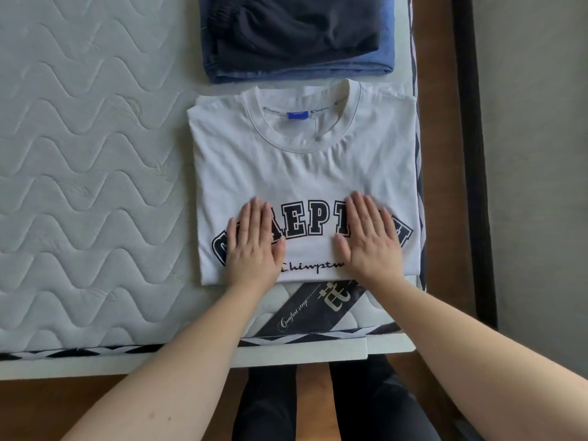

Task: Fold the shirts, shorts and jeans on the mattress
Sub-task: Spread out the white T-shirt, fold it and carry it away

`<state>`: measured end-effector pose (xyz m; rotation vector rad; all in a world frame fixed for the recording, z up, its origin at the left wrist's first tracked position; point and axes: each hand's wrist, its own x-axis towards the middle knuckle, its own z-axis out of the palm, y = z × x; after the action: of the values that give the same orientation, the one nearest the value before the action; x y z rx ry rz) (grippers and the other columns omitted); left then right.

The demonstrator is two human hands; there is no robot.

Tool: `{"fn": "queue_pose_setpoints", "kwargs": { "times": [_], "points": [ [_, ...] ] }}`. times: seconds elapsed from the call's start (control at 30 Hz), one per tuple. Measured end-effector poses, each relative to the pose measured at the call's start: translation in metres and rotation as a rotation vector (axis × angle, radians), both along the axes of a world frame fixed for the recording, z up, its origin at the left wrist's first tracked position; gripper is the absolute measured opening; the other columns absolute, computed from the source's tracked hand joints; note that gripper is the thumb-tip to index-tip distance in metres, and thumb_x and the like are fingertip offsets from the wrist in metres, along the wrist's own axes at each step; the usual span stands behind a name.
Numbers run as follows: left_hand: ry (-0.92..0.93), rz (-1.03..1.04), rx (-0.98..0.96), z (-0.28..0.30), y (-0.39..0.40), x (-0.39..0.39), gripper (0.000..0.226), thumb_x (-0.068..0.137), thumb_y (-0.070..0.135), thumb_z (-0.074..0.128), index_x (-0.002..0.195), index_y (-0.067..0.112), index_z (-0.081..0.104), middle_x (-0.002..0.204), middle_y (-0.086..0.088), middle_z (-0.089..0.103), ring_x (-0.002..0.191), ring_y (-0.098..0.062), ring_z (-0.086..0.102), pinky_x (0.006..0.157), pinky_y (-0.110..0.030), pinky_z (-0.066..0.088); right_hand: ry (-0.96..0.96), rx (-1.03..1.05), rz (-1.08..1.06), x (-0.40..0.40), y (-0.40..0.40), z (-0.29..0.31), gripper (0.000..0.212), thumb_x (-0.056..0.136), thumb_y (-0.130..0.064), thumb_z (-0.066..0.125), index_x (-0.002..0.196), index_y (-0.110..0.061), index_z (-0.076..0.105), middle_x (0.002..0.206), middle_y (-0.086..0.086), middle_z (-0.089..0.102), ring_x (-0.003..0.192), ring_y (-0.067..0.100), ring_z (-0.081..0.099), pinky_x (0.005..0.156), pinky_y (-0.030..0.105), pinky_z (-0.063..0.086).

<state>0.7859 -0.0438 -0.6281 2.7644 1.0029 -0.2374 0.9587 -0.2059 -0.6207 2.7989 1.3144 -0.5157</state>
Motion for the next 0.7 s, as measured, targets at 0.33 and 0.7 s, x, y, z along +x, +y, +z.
{"fn": "queue_pose_setpoints", "kwargs": {
  "times": [0.33, 0.7],
  "points": [
    [0.021, 0.066, -0.001, 0.027, 0.025, -0.005, 0.069, 0.096, 0.050, 0.028, 0.154, 0.013, 0.030, 0.161, -0.011, 0.024, 0.148, -0.027, 0.024, 0.119, -0.050, 0.020, 0.040, -0.016, -0.216, 0.021, 0.002, 0.022, 0.075, 0.097, -0.058, 0.012, 0.158, -0.015, -0.001, 0.165, 0.003, -0.004, 0.152, 0.017, -0.008, 0.124, 0.038, 0.000],
    [0.062, -0.064, 0.077, -0.002, 0.109, 0.082, 0.071, 0.096, 0.058, 0.010, 0.157, 0.025, -0.006, 0.165, 0.000, -0.009, 0.152, -0.016, -0.007, 0.122, -0.036, -0.006, -0.009, 0.083, 0.022, 0.095, 0.087, -0.005, 0.071, 0.100, -0.059, 0.015, 0.158, -0.020, 0.003, 0.165, -0.002, -0.001, 0.151, 0.013, -0.009, 0.122, 0.033, -0.007]
  ]
}}
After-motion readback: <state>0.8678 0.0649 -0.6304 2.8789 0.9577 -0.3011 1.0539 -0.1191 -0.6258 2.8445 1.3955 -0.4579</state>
